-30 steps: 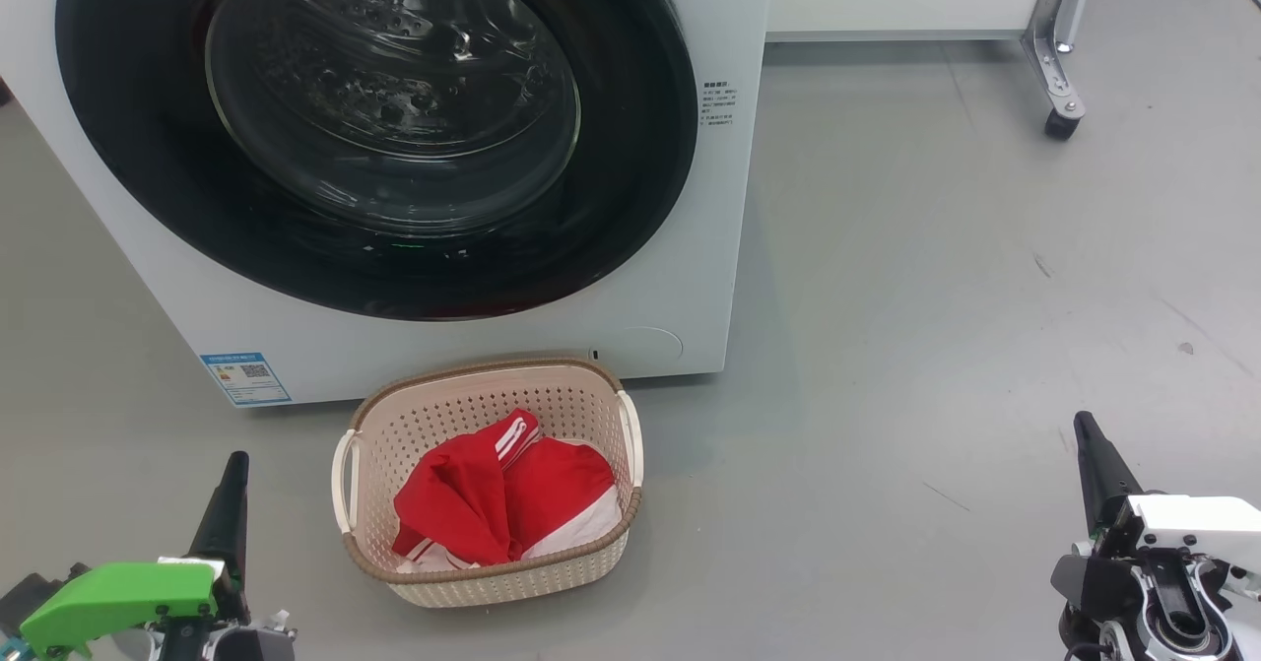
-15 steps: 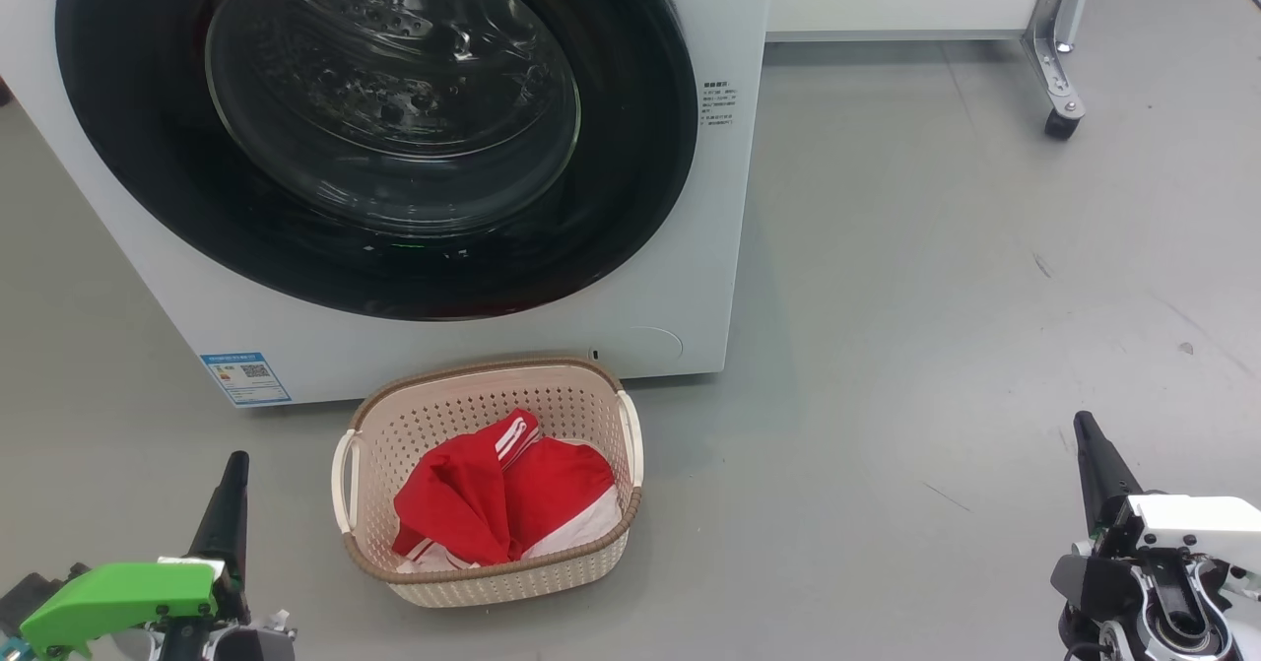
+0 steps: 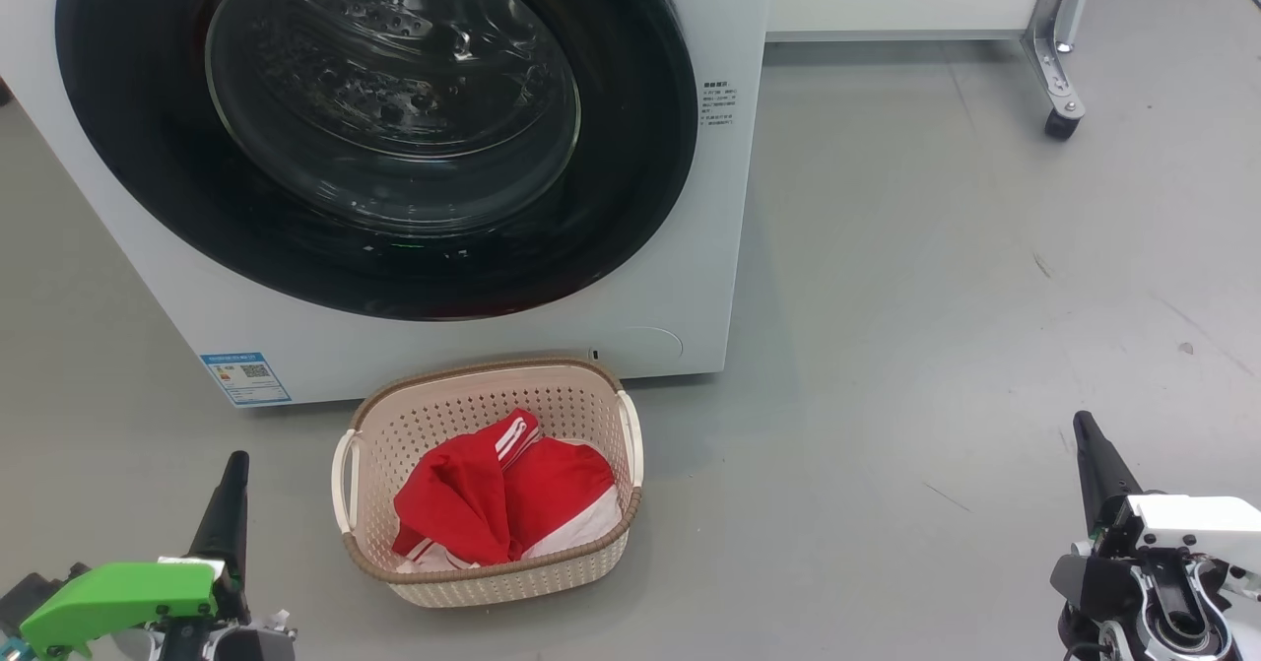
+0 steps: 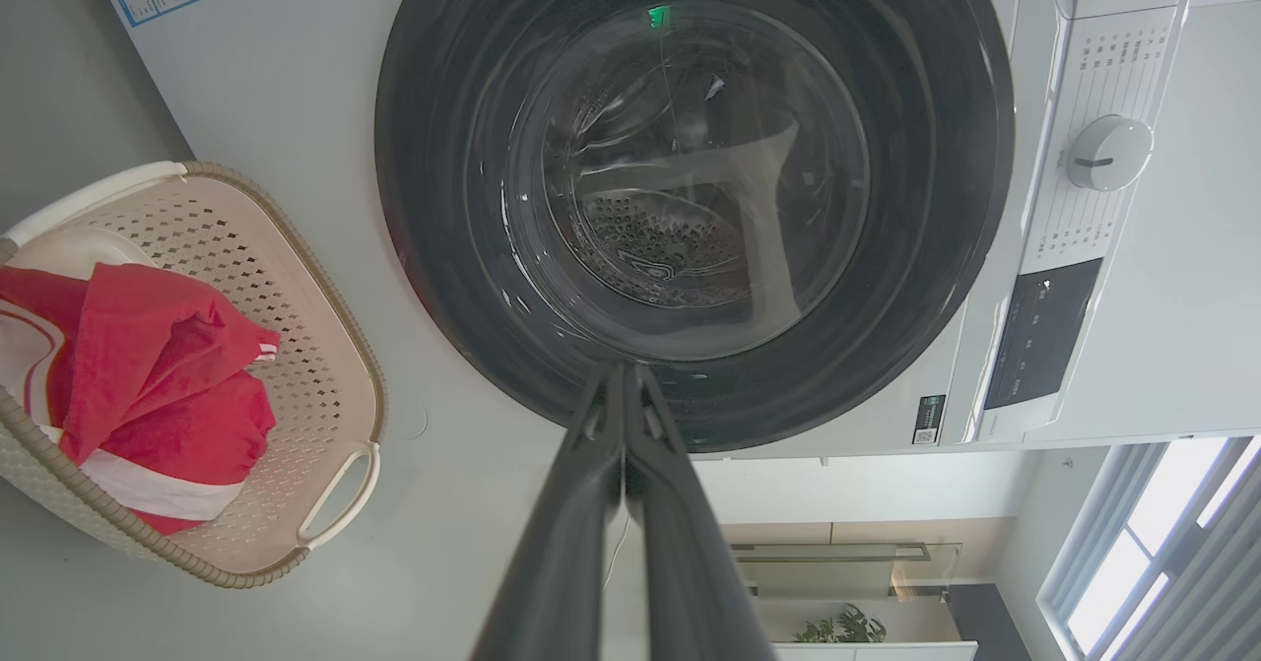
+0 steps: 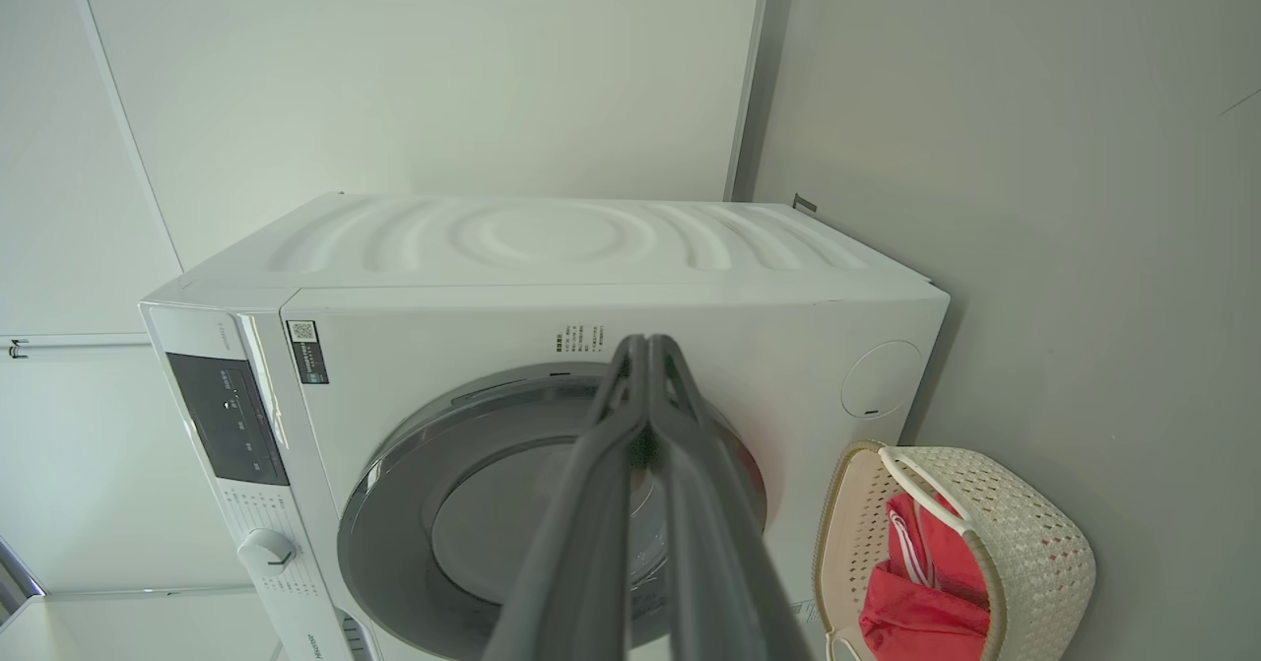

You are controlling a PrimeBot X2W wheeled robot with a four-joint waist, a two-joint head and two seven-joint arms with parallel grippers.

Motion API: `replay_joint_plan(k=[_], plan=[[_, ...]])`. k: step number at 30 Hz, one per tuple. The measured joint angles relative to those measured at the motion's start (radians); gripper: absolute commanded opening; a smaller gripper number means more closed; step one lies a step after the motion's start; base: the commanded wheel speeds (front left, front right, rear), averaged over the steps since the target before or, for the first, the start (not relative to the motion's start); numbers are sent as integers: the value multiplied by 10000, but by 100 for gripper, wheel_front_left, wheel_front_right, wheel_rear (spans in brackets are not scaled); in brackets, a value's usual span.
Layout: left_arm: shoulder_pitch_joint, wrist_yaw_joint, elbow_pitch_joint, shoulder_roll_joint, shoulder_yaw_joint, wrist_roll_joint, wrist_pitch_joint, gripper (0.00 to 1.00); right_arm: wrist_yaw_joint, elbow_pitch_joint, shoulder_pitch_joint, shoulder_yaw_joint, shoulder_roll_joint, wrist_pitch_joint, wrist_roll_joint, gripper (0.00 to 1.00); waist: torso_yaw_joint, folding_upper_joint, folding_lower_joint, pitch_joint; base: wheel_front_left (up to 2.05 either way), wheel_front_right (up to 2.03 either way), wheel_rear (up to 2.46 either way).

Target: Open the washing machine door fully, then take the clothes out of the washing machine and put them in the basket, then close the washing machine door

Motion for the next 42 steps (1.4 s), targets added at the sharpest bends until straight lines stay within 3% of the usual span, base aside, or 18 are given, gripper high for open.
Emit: replay_joint_plan(k=[42], plan=[[0, 0, -8, 0, -4, 0, -10, 0, 0, -6, -1, -10, 10, 0, 0, 0, 0, 0, 0, 0, 0, 0, 0]])
